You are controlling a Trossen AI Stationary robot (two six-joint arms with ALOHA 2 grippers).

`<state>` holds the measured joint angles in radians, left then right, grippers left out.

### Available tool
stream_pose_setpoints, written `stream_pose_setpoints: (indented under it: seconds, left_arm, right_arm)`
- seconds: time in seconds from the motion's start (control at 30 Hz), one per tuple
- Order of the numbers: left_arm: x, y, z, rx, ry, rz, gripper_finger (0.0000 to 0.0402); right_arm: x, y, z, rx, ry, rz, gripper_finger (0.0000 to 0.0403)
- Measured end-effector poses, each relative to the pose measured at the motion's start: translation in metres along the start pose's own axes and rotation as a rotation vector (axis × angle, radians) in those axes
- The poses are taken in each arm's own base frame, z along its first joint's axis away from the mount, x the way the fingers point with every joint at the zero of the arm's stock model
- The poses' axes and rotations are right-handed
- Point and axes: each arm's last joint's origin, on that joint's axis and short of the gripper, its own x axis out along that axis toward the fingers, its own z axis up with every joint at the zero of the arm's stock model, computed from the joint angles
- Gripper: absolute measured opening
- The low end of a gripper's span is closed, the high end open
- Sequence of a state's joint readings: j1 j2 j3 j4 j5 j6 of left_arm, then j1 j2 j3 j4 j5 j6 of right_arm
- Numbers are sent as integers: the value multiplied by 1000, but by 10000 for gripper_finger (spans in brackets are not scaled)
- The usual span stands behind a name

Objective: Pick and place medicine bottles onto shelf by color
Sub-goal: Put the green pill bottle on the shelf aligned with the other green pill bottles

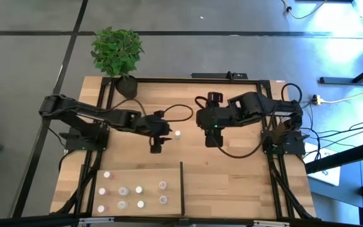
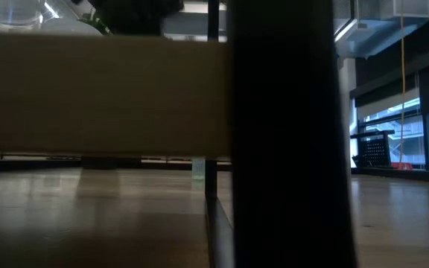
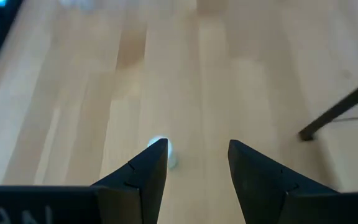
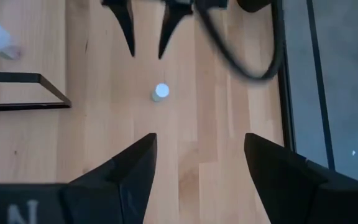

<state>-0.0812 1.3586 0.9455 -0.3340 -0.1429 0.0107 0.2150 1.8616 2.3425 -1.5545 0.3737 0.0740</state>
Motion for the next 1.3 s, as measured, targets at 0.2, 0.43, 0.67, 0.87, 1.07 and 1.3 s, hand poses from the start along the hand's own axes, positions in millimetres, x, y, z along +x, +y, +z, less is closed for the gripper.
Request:
stream_pose_setpoints:
  seconds: [0.2, 0.43, 0.67, 0.87, 1.07, 1.3]
  left_arm:
    - [34, 11, -11, -23, 100, 35, 163]
    - [54, 20, -18, -66, 140, 61, 163]
    - [60, 24, -20, -90, 151, 73, 163]
    - [60, 24, -20, -125, 142, 76, 163]
    - [60, 24, -20, -140, 142, 77, 163]
    - [63, 24, -20, -138, 144, 75, 163]
  right_arm:
    - [0, 0, 0, -2, 0, 0, 243]
    - [0, 0, 0, -3, 0, 0, 243]
    - [0, 0, 4, 12, -37, 3, 243]
    - [0, 0, 10, 35, -96, 14, 243]
    - [-1, 0, 16, 58, -156, 19, 243]
    - [-2, 1, 22, 81, -213, 23, 243]
